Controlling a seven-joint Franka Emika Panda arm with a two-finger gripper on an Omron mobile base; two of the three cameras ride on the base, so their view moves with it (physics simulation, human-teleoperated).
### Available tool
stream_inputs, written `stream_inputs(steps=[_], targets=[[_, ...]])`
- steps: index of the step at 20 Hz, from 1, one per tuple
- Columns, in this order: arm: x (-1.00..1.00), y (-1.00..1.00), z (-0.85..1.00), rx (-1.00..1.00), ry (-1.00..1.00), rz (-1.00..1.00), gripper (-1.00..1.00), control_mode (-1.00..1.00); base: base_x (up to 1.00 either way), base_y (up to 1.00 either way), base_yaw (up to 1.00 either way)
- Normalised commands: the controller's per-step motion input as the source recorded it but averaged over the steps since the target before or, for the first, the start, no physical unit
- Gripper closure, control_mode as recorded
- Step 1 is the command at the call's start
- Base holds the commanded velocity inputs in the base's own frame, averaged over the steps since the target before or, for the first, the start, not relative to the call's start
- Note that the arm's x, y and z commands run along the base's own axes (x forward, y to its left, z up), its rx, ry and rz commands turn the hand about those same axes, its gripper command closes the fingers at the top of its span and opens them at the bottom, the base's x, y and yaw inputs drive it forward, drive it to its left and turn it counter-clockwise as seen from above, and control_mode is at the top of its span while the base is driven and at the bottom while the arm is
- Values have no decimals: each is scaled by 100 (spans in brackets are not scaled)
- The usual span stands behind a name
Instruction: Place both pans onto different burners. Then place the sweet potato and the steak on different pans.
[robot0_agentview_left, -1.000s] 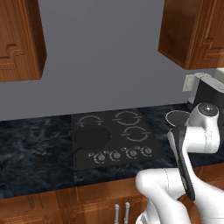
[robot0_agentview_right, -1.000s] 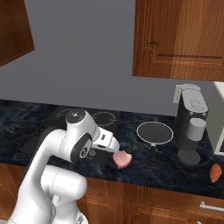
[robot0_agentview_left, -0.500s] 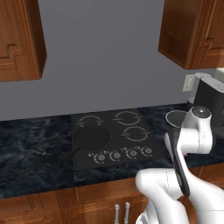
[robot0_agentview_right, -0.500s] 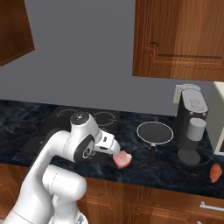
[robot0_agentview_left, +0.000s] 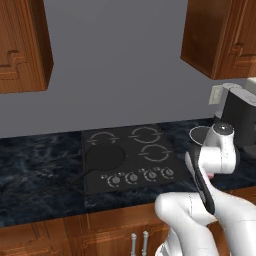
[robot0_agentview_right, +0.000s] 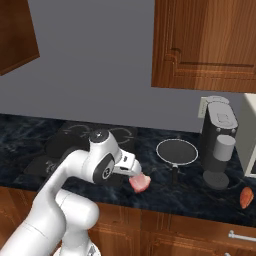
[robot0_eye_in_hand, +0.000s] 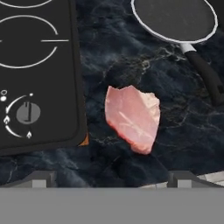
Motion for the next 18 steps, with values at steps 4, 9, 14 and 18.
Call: stream_inputs(steps=[4,9,14,18], targets=[[41,-29,-11,0,0,0,-100,-100,0,0,0],[30,-14,-22,3,0,1,-100,-100,0,0,0],[13,0,-30,4,1,1,-100,-100,0,0,0],[13,0,-24,1,2,0,-100,-100,0,0,0]])
